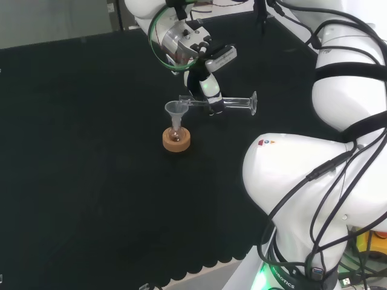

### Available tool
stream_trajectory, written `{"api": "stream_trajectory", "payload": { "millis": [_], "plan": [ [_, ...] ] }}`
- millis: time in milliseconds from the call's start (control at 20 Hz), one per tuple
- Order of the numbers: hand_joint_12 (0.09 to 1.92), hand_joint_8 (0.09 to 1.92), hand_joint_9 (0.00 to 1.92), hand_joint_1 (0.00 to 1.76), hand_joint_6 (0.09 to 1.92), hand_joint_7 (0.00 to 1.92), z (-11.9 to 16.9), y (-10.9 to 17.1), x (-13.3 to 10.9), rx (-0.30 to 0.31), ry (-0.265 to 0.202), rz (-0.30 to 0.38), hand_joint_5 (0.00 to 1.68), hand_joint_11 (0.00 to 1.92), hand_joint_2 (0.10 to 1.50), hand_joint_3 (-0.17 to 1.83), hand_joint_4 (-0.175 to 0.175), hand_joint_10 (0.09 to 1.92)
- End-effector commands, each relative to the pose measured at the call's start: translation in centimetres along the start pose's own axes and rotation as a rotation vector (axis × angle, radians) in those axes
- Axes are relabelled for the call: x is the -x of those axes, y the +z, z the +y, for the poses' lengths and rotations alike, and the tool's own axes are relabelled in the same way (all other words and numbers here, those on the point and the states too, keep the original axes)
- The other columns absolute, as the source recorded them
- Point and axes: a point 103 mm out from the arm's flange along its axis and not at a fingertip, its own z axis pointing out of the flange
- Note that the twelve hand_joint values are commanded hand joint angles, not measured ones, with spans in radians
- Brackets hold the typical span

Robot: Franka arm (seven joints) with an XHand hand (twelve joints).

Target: Pour the water from the graduated cylinder into the round-bottom flask.

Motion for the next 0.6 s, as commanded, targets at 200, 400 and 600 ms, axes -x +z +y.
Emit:
{"api": "stream_trajectory", "payload": {
  "millis": [200, 400, 600],
  "plan": [
    [0.70, 0.95, 1.20, 1.51, 0.76, 0.97, 0.00, -0.02, 0.04, -0.012, 0.005, 0.001, 1.07, 1.21, 1.03, -0.01, -0.162, 0.81],
    [0.70, 0.95, 1.20, 1.51, 0.76, 0.98, 0.10, 0.01, 0.20, -0.020, 0.006, -0.002, 1.07, 1.21, 1.03, -0.01, -0.162, 0.81],
    [0.70, 0.95, 1.20, 1.51, 0.76, 0.98, 0.11, -0.06, 0.40, -0.026, 0.008, -0.016, 1.07, 1.21, 1.03, -0.01, -0.162, 0.81]
  ]
}}
